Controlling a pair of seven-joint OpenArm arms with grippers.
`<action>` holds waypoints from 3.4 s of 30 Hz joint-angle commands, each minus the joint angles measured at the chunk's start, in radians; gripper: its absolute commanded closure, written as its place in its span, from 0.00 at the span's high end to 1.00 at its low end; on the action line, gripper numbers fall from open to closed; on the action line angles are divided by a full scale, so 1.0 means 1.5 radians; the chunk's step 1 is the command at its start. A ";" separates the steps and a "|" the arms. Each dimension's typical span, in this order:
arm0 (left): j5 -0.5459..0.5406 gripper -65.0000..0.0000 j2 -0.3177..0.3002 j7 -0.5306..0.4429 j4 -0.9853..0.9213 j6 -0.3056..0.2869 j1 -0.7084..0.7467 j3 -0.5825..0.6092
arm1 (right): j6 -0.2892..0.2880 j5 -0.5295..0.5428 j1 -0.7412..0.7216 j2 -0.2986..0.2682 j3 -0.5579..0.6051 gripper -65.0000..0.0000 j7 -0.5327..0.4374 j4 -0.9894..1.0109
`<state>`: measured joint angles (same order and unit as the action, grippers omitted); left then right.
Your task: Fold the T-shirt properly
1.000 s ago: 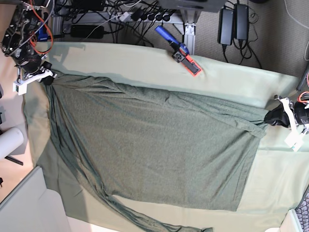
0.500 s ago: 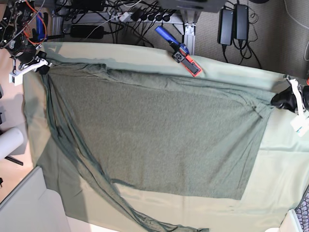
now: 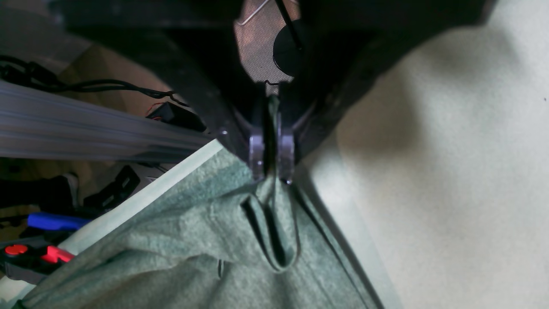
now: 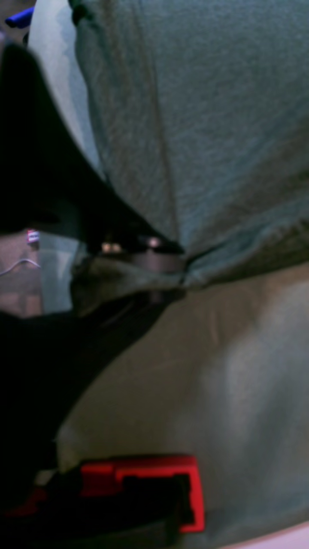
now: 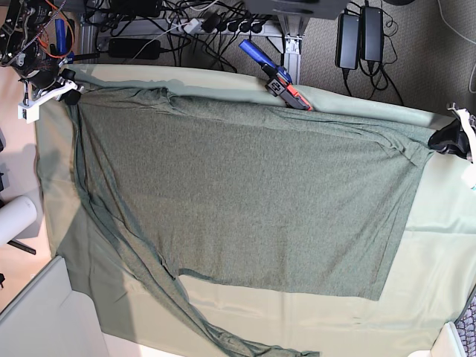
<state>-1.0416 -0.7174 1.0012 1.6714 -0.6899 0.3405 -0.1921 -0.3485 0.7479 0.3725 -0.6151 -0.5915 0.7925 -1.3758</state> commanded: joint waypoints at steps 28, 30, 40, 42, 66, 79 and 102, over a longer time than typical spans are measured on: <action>0.035 0.45 -0.019 -0.061 0.008 -0.005 -0.007 -0.012 | 0.003 -0.040 -0.001 -0.020 -0.042 0.53 -0.035 -0.007; 0.047 0.45 -0.018 -0.080 0.008 -0.005 -0.009 -0.012 | 0.003 -0.032 -0.003 -0.020 -0.069 0.53 -0.039 -0.007; 0.033 0.45 -0.017 -0.092 0.008 -0.005 -0.075 -0.012 | 0.000 -0.020 -0.174 -0.016 -0.121 0.53 -0.066 -0.007; 0.031 0.45 -0.017 -0.092 0.008 -0.005 -0.082 -0.012 | 0.000 -0.034 -0.234 -0.010 -0.091 0.53 -0.070 -0.005; 0.037 0.45 -0.015 -0.086 0.008 -0.005 -0.079 -0.012 | 0.028 -0.359 -0.730 0.165 0.373 0.53 -0.405 0.600; 0.037 0.45 -0.013 -0.114 0.008 -0.005 -0.085 -0.012 | 0.025 -0.389 -0.716 0.153 0.372 0.00 -0.402 0.570; 0.049 0.45 -0.007 -0.116 0.008 -0.005 -0.084 -0.012 | 0.025 -0.221 -0.316 0.089 0.213 0.00 -0.198 -0.041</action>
<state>-0.9531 -0.7067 0.8478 1.6707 -0.6895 0.2241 -0.1978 -0.3126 0.4084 -0.0860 -0.4622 -0.2615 0.5190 -1.4197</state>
